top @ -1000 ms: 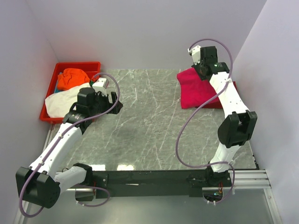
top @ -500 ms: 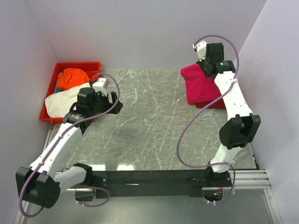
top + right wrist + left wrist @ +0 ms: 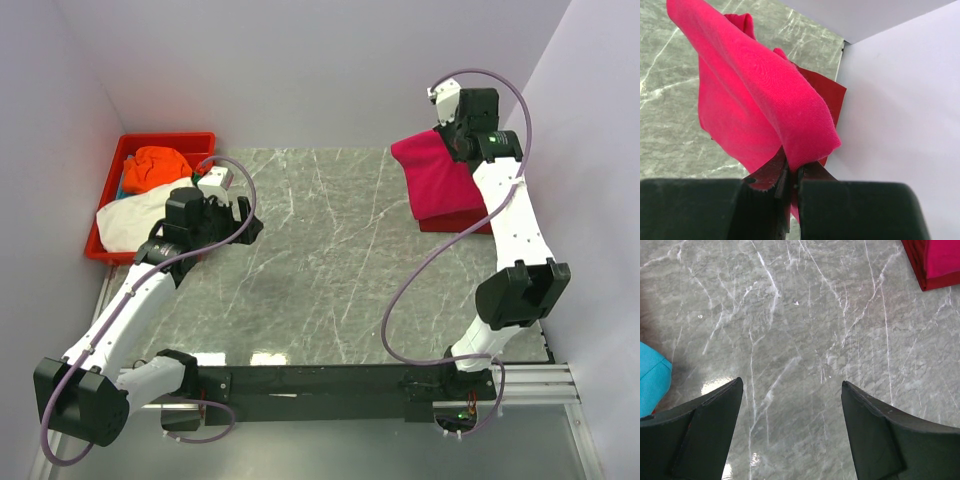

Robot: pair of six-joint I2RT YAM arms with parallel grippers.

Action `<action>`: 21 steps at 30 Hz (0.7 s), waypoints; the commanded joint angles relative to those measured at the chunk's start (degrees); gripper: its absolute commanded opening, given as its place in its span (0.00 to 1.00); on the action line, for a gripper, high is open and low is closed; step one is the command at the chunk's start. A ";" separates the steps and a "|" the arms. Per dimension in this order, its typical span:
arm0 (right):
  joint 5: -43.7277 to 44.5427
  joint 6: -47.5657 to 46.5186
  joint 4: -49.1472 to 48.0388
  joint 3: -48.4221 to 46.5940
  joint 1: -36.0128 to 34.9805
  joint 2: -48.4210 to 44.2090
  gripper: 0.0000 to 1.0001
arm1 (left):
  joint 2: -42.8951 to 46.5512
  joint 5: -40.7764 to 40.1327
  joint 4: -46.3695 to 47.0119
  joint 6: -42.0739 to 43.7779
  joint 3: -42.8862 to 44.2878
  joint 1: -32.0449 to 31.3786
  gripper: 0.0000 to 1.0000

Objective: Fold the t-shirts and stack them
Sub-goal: Neatly place the folded tshirt to the corner

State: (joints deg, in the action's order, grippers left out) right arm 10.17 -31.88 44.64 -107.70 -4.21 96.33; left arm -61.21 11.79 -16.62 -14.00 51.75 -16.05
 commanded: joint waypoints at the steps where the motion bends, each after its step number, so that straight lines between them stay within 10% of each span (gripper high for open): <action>1: -0.50 -0.90 -2.72 -2.43 1.31 -2.56 0.00 | 1.27 1.04 2.56 1.08 -0.24 -0.12 0.85; 21: 1.42 -4.51 -11.67 -2.16 9.39 14.14 0.00 | 0.74 0.69 2.47 1.17 -0.24 -0.12 0.86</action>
State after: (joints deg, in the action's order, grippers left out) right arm 10.07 -35.42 39.05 -107.68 4.27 110.30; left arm -61.21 11.77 -16.60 -14.00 51.75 -16.05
